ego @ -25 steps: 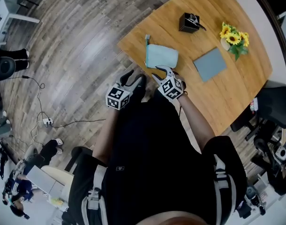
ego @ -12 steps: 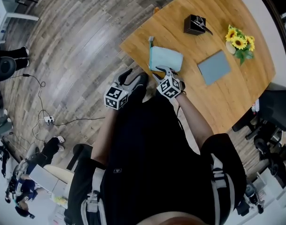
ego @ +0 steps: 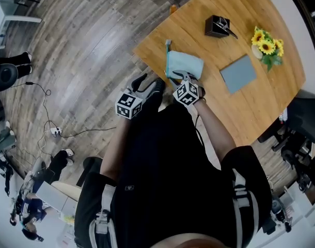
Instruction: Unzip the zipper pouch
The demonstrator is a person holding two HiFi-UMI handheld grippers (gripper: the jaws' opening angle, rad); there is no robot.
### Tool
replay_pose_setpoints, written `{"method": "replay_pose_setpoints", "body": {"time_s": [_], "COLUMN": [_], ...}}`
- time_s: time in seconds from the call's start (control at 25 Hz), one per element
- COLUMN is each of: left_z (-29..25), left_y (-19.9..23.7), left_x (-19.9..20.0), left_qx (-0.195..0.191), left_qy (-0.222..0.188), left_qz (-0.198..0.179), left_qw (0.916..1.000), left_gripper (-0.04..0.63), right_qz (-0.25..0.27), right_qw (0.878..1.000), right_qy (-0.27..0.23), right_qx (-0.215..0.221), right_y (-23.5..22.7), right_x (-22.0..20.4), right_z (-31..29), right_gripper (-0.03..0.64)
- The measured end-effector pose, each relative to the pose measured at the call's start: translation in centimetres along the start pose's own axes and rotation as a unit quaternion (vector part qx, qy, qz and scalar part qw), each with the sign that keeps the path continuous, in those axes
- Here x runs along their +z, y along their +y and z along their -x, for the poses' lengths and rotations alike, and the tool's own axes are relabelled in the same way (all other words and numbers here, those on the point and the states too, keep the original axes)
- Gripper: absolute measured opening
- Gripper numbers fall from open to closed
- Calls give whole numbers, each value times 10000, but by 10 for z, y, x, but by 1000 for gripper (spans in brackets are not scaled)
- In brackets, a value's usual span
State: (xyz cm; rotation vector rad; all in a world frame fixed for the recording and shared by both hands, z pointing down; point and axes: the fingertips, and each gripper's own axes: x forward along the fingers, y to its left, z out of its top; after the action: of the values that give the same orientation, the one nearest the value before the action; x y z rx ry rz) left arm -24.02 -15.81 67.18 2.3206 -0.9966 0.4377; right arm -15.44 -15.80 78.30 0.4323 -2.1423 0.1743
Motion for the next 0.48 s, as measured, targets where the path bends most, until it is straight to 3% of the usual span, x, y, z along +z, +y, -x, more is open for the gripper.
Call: {"method": "replay_pose_setpoints", "body": {"time_s": [0.16,0.48], "left_z": [-3,-2], "left_y": [1,0], "left_x": [2,4], "left_qx": [-45,-43], "left_qy": [4,32], "left_qz": [-44,-52], "left_qw": [10000,10000], "left_gripper": [199,195], "right_qz": [41,5], "right_qw": [9999,9999], "right_qy": [50,105], "right_qx": [76,57], "right_y": [1,3], "right_x": [-2,-6], "right_z": [-4,-11], "right_gripper": [123,29]}}
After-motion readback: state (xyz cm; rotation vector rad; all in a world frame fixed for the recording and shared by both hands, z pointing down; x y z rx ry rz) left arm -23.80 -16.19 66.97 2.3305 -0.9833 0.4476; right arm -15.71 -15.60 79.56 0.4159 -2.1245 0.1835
